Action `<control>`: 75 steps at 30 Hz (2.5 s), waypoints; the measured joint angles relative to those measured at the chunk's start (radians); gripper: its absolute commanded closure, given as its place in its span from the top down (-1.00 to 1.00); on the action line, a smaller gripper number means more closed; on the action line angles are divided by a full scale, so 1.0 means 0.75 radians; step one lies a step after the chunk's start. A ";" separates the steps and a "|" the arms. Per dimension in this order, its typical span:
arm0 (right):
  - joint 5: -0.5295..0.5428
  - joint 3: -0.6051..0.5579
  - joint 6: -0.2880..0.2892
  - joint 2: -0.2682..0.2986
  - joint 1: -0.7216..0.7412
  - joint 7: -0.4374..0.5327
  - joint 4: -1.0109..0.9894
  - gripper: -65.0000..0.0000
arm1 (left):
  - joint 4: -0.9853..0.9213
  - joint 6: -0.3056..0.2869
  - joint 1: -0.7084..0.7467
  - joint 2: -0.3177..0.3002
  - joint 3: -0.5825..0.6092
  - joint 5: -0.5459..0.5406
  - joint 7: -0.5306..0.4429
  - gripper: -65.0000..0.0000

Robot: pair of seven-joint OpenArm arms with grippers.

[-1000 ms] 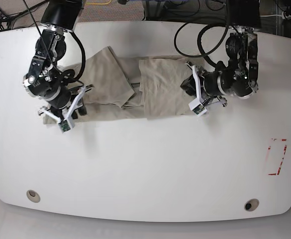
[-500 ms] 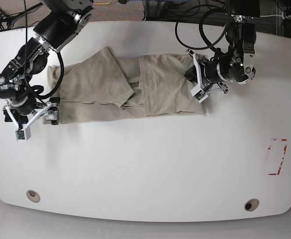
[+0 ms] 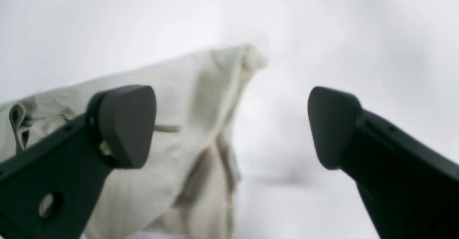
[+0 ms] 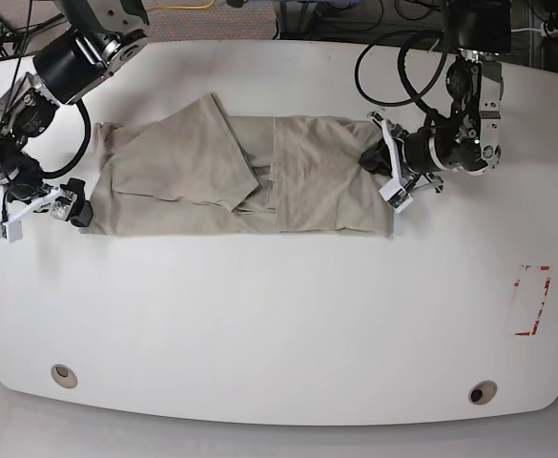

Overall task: Fold the T-shirt properly
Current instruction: 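Open the right gripper and move both grippers to the strip's ends, then grasp both ends of the strip and fold them together over the middle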

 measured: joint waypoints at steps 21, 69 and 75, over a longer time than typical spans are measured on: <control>0.046 0.007 0.005 -0.082 -0.087 0.067 -0.198 1.00 | 0.003 0.001 -0.014 -0.061 -0.008 0.023 0.010 -0.93; 0.001 -0.559 0.001 -0.015 -0.221 0.125 0.452 -1.00 | -0.149 0.092 -0.205 0.318 0.149 0.328 0.014 -0.93; 0.021 -0.724 0.005 0.039 -0.226 0.135 0.634 -1.00 | -0.216 0.093 -0.246 0.451 0.153 0.467 0.010 -0.93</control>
